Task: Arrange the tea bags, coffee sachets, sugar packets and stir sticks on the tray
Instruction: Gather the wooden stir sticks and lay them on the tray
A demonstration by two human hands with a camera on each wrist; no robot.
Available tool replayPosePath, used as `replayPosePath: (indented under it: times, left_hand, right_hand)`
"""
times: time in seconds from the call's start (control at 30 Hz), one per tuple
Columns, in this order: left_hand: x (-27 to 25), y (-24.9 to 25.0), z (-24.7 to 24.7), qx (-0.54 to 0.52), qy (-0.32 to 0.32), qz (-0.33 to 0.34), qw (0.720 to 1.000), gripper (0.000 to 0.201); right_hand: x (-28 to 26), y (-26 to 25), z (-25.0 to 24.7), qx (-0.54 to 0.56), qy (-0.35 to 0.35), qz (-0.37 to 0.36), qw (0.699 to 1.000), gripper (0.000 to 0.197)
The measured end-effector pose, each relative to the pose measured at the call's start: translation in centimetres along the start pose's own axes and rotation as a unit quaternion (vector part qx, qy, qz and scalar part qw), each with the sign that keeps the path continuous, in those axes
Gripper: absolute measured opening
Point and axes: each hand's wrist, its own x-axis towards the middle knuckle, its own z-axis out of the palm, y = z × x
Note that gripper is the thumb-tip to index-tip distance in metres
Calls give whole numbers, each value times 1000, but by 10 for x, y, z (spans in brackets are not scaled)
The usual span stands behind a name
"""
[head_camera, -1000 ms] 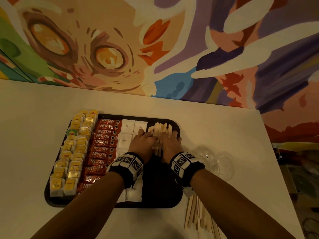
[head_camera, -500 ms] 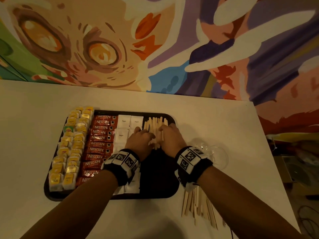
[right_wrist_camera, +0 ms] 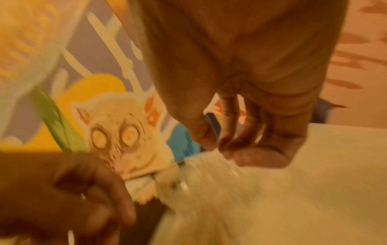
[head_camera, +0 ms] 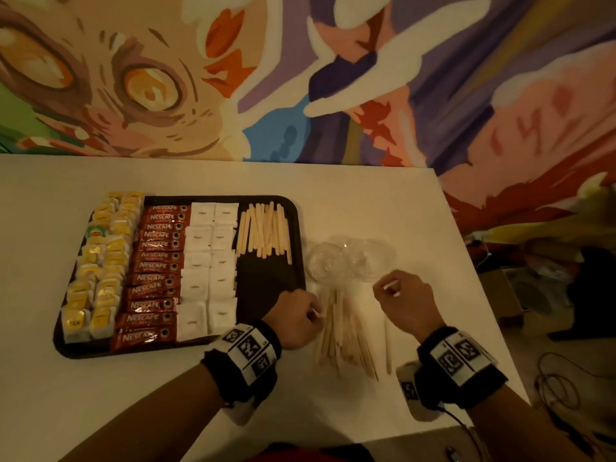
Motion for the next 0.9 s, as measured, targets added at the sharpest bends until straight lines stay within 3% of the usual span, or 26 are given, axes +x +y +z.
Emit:
replayPosePath:
  times: [0.07,0.17,0.23,0.3,0.43,0.53,0.7,0.8,0.9]
  left_hand:
    - [3,4,23,14,-11,-50,999,42]
    - [7,12,49,83,-13,-80,993,35]
    - [12,16,60,104,3,-102,989,34]
    - [17,18,67,107,16,-120,987,47]
    - [19,20,77,142,35,-140,979,58]
    - [21,17,83,144,34,-146,978,60]
    - [22,19,87,135,52,-140,979,71]
    - [26,21,92,149,63,-157,974,78]
    - [31,26,94,182,61,-166,967,67]
  right_hand:
    - [-1,40,21,-33,-59,84,994,26]
    - [-4,72,52,-98,-137,150,974,62]
    - [-11,66,61,-53,-125,165,977,75]
    - [-14,54,67,-14,-104,153,983,84]
    - [-18,29,77,-17,-103,145,984,100]
    - [-14,23,79,-8,-98,135,986,93]
    - [-12,26,77,-12,-104,104,989,50]
    - [-13,30,78,-15,-101,97,990,44]
    - [-11,35,81,-4,-100,90,991,42]
